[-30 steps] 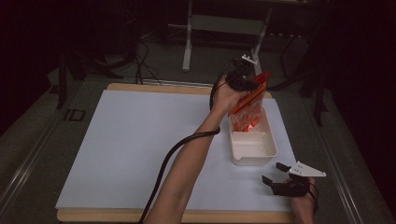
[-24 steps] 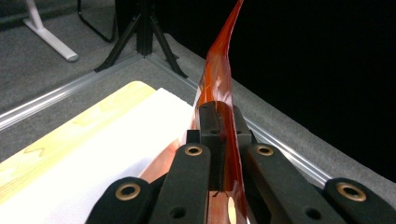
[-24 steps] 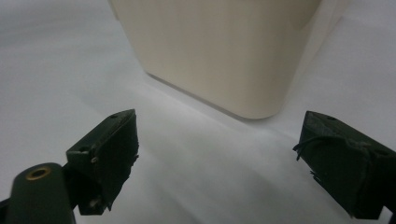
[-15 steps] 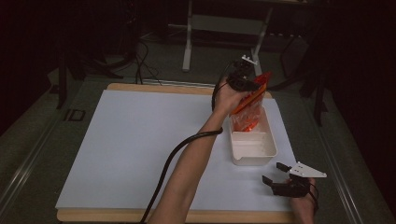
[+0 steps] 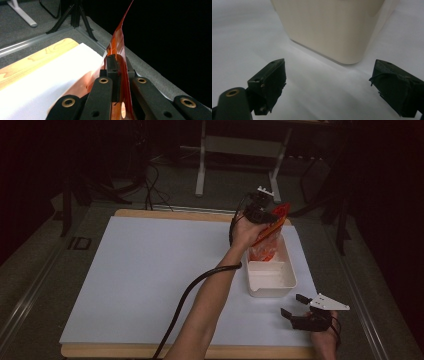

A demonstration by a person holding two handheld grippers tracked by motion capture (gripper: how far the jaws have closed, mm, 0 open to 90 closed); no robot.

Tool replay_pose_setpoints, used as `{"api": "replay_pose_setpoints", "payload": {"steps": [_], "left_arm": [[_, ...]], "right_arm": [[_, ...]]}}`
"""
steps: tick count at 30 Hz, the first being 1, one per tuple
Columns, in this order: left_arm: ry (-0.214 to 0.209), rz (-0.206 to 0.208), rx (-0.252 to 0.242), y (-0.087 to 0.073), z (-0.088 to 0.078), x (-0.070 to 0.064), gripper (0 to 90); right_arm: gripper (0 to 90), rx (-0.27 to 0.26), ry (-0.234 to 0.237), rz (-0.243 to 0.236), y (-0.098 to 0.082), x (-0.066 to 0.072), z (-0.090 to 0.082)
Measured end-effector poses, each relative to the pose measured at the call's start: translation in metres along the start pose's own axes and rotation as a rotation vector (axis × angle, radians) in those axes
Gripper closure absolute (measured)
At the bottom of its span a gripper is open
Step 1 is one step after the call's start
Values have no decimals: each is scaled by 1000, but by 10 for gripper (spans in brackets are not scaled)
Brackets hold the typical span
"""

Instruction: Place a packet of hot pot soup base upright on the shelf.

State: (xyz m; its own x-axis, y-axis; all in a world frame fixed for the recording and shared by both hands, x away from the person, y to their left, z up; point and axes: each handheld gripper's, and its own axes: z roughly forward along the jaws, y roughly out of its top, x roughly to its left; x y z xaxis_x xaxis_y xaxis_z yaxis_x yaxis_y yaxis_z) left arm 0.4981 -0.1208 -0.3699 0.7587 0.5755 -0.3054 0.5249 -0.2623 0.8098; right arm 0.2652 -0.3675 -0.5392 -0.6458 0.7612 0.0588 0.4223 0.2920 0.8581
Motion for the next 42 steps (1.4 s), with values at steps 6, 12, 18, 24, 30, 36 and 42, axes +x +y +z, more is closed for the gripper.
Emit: {"api": "replay_pose_setpoints", "payload": {"steps": [6,12,18,24,30,36,42], "left_arm": [[7,-12,10,1,4,-1,900],[42,-45,75,-4,14,3,900],[37,-31,41,0,6,3,900],[22,-16,26,-1,-3,2,826],[-4,4,37,-2,-12,0,686],[-7,29,-13,3,-36,-5,618],[-1,56,-53,2,-62,-7,590]], "right_arm": [[121,-1,-1,0,0,0,0],[121,-2,-2,2,0,0,0],[121,-4,2,1,0,0,0],[121,1,-1,-4,0,1,0],[121,3,-2,-6,0,1,0],[121,6,-2,-9,0,1,1],[121,9,-3,-9,0,1,1]]}}
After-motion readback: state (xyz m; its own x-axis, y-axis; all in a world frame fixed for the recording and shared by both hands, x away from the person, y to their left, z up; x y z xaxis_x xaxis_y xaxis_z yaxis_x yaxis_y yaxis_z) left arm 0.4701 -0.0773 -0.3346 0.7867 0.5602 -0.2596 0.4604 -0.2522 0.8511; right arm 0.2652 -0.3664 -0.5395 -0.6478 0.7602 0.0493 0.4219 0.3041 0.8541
